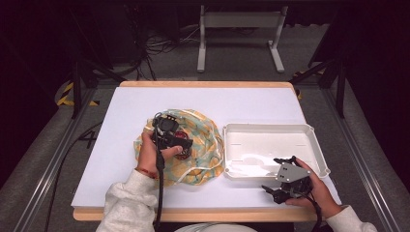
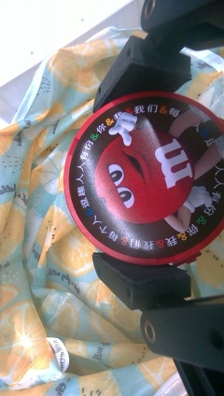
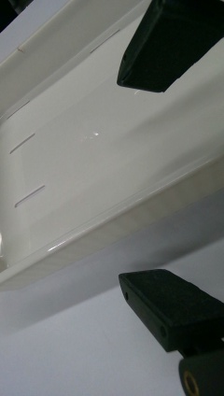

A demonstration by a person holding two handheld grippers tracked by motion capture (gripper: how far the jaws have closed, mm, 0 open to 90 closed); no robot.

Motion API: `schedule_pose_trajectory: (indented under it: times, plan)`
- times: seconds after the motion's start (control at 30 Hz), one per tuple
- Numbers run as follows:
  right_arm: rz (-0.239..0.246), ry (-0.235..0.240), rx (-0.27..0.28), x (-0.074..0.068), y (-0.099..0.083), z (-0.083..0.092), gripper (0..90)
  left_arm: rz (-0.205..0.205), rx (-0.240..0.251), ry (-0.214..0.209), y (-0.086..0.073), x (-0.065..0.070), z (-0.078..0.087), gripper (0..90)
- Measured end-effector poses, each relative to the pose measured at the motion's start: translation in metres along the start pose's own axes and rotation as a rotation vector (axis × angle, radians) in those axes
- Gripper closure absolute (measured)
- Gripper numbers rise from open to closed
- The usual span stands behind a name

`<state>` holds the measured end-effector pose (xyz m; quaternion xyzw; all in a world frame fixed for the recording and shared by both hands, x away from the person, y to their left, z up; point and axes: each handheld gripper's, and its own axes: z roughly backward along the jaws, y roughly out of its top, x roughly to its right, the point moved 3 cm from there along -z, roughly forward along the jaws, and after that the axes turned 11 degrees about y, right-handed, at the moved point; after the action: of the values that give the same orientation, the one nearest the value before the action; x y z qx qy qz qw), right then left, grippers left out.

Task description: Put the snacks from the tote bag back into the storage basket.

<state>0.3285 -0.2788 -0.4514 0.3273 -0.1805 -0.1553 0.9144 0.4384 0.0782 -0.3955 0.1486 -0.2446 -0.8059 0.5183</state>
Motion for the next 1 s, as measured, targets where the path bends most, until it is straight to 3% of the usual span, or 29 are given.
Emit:
schedule_pose_trajectory:
  times: [0.7, 1.0]
  plan:
    - [-0.004, 0.001, -0.003, 0.000, 0.000, -0.001, 6.7, 0.032, 0.028, -0.013, 0.009, 0.003, 0.011, 25.5]
    - [-0.004, 0.002, -0.002, 0.000, 0.000, -0.001, 6.7, 0.005, 0.019, -0.019, 0.019, 0.016, 0.012, 25.5]
